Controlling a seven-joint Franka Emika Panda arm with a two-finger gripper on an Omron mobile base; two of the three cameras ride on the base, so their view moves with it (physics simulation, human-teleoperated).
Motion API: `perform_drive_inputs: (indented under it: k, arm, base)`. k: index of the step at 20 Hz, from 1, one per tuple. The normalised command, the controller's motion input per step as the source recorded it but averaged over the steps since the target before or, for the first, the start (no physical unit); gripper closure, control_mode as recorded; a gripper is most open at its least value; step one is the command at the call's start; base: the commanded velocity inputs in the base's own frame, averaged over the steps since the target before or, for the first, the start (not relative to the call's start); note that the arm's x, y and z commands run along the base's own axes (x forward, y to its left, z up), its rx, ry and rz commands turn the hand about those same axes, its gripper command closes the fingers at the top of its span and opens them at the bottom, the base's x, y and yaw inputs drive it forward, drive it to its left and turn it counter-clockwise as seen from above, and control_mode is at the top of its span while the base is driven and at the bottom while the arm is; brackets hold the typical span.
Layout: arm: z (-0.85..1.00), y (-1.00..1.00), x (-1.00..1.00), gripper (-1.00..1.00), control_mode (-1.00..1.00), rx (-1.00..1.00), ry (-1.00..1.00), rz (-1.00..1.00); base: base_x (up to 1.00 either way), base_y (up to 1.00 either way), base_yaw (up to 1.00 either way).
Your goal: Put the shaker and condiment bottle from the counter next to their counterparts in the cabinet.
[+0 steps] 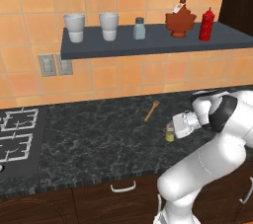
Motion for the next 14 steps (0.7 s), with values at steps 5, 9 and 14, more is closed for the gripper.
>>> perform_drive_inputs:
  k: [5, 9, 14]
  arm:
    - [-0.04, -0.12, 0.06, 1.00, -1.00, 0.12, 0.06, 0.01]
    - [0.87, -0.30, 0.00, 1.00, -1.00, 0.26, 0.00, -0.04]
    - [0.72, 0.02, 0.24, 1.00, -1.00, 0.04, 0.15, -0.07]
  base:
    - [0.00, 0.00, 0.00]
    - [0.00, 0.00, 0.00]
    - [0.00, 0.00, 0.00]
